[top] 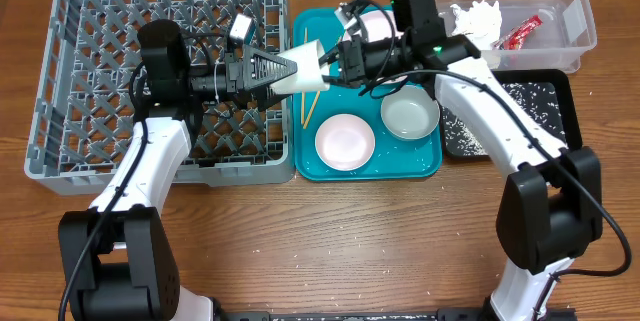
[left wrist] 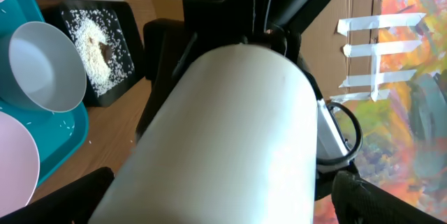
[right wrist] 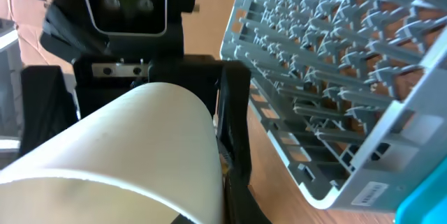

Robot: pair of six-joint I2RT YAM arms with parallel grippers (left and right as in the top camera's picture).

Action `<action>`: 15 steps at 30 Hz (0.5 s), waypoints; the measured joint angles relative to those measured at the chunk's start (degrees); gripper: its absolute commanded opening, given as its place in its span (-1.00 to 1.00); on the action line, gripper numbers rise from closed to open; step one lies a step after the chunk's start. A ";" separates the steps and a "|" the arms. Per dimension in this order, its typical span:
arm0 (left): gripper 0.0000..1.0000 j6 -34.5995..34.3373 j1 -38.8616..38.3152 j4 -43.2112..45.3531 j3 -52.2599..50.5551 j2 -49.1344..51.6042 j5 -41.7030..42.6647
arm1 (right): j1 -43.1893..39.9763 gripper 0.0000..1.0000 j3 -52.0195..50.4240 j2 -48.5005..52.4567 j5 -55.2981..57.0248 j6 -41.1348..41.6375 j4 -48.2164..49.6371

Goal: Sort waste into correct bins and load items into the dishwasher
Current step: 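Lift the cup toward the left gripper and hand it over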

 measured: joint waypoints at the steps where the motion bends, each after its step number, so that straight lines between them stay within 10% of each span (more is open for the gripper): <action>1: 0.87 0.02 0.00 0.02 0.00 0.00 0.00 | 0.24 -0.92 -0.02 0.09 -0.02 0.20 0.28; 15: 0.12 0.20 0.02 -0.37 -0.02 0.13 -0.02 | 0.70 -0.77 -0.02 1.92 -2.12 2.93 3.04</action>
